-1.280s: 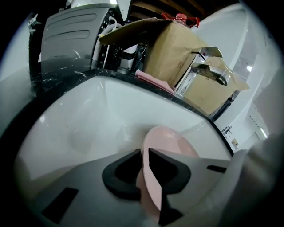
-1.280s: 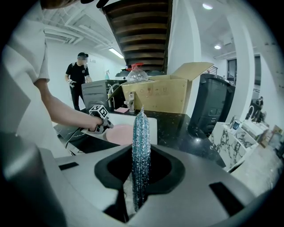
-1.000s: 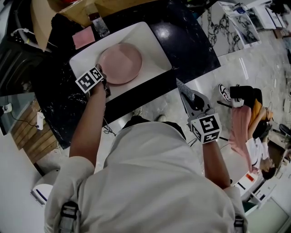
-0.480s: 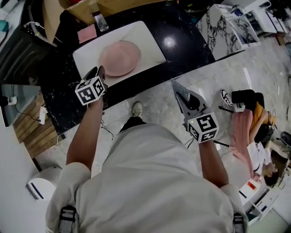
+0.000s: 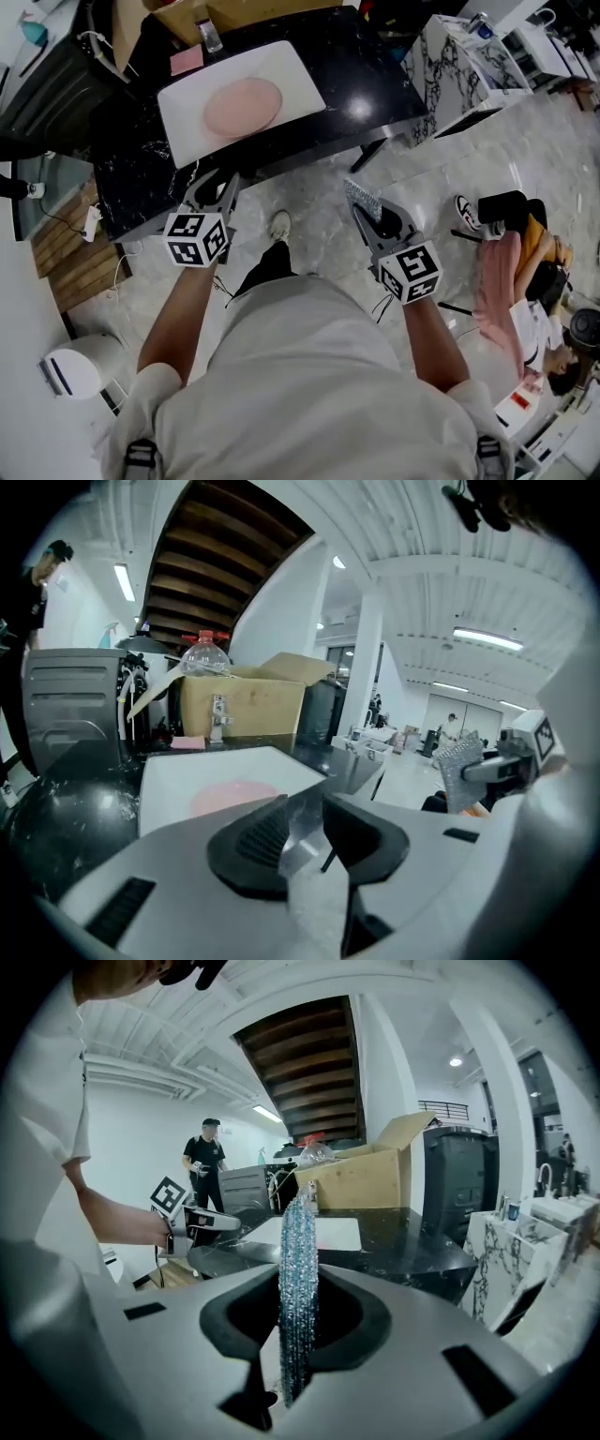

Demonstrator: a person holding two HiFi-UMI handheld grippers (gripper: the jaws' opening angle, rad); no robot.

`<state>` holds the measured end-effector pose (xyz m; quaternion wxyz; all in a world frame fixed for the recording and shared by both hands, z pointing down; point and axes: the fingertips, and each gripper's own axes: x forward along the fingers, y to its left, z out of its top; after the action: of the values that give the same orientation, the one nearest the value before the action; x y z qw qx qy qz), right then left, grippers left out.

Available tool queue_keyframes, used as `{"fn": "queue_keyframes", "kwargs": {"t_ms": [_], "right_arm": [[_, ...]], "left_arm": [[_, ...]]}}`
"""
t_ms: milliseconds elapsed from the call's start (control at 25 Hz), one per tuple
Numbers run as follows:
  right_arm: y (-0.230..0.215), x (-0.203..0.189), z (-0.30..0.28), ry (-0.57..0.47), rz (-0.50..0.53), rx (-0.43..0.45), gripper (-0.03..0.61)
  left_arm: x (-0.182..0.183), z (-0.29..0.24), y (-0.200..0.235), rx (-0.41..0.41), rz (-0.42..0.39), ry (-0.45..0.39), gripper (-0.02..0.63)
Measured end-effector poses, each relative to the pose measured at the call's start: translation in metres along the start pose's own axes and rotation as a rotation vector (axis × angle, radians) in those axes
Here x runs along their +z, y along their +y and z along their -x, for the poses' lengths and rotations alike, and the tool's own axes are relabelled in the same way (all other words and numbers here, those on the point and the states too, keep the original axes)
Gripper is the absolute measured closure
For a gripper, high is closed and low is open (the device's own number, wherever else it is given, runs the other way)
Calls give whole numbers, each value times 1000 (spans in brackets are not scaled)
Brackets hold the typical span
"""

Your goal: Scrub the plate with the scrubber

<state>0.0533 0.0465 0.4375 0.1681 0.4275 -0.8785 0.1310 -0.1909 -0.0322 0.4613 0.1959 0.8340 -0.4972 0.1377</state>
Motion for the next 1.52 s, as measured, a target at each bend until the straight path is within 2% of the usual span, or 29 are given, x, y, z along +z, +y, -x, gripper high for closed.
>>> {"fn": "queue_keyframes", "kwargs": {"t_ms": [280, 400, 560, 800, 960, 1200, 1520], "right_arm": [[28, -24, 45, -27, 2, 44, 500], [35, -29, 62, -41, 9, 49, 500], [39, -33, 80, -53, 15, 50, 500], [54, -38, 98, -71, 20, 47, 500], [60, -41, 108, -75, 9, 41, 500], [68, -39, 118, -86, 8, 33, 500], [78, -45, 121, -77, 25, 56, 500]], "left_arm": [[-35, 54, -91, -120, -21, 10, 500], [-49, 71, -114, -153, -46, 31, 506], [-63, 87, -136, -177, -38, 47, 512], [-72, 105, -162, -226, -69, 50, 529], [-72, 111, -174, -262, -62, 49, 551], [-63, 123, -177, -247, -79, 8, 618], [-69, 129, -187, -243, -90, 5, 618]]}}
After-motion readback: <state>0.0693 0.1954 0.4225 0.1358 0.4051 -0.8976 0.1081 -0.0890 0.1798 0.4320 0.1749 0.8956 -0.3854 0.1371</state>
